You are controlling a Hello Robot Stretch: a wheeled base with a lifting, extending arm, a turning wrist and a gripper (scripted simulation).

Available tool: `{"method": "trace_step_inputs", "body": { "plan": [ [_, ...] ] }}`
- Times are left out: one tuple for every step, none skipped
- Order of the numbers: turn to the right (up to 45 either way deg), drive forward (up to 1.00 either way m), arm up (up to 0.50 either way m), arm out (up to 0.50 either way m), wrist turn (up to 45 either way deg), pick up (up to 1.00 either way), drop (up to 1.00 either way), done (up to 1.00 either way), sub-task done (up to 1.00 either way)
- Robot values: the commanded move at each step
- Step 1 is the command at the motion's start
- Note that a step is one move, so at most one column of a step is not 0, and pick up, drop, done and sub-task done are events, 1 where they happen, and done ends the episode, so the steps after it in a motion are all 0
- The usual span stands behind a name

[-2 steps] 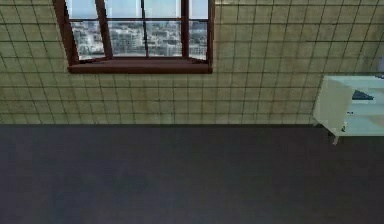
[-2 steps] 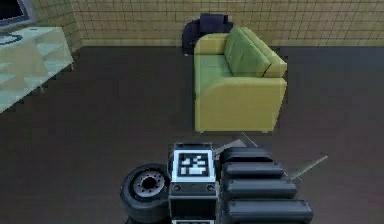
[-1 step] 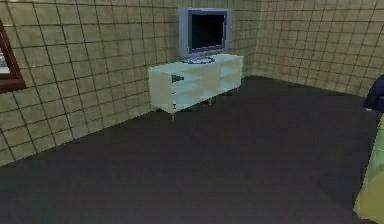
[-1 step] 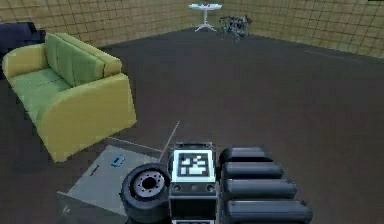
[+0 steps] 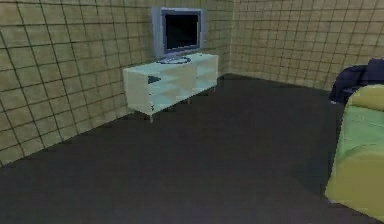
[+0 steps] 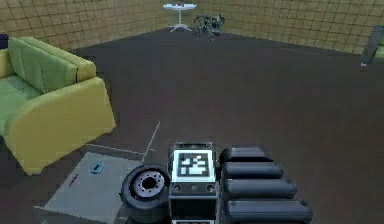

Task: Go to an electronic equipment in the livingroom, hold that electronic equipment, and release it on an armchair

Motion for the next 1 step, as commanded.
{"method": "trace_step_inputs", "body": {
  "plan": [
    [0.0,0.85,0.0,0.0,0.0,0.0,0.0,0.0,0.0]
  ]
}}
